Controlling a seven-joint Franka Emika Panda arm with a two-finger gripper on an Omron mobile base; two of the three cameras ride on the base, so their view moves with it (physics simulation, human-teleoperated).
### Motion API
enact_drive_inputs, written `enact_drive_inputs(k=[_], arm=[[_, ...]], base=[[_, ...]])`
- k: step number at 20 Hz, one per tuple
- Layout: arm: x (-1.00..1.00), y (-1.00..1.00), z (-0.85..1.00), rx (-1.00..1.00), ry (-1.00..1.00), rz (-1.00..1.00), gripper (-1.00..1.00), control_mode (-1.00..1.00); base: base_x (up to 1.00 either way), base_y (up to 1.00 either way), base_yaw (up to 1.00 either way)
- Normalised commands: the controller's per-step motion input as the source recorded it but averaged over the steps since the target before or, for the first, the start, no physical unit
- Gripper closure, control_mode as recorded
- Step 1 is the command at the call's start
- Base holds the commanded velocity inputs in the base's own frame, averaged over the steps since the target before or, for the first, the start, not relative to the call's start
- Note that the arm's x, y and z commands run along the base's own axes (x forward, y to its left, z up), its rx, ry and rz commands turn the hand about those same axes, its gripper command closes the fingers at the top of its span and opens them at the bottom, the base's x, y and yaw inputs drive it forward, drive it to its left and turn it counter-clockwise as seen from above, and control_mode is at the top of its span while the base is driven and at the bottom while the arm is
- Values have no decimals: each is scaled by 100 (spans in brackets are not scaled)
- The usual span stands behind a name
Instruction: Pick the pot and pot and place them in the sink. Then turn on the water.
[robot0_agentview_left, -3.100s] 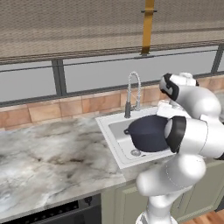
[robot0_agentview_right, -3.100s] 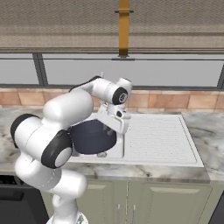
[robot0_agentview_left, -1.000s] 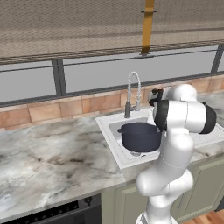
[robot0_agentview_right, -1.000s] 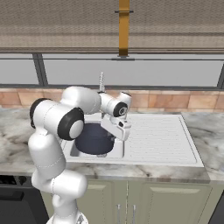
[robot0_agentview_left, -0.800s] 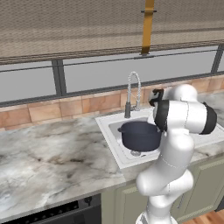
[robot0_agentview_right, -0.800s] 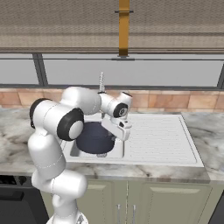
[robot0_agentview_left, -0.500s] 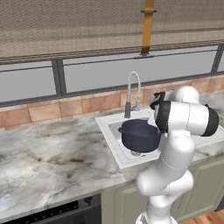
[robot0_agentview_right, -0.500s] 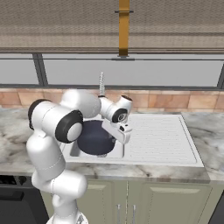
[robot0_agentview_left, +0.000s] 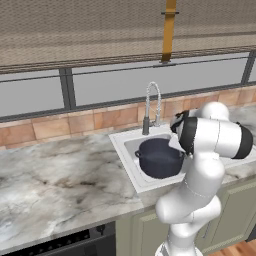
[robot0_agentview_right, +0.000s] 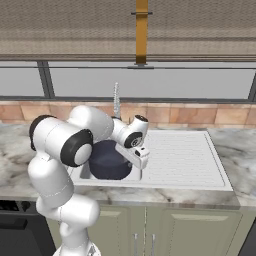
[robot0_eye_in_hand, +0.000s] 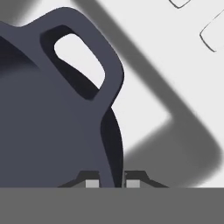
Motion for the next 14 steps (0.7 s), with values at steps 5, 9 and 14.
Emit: enact_drive_inputs(k=[5, 9, 14], arm=[[4, 0, -9, -5, -1, 0, 100, -100], [18, 2, -18, -6, 0, 0, 100, -100], [16, 4, -22, -4, 0, 0, 100, -100]], base=[[0, 0, 0], [0, 0, 0], [0, 0, 0]])
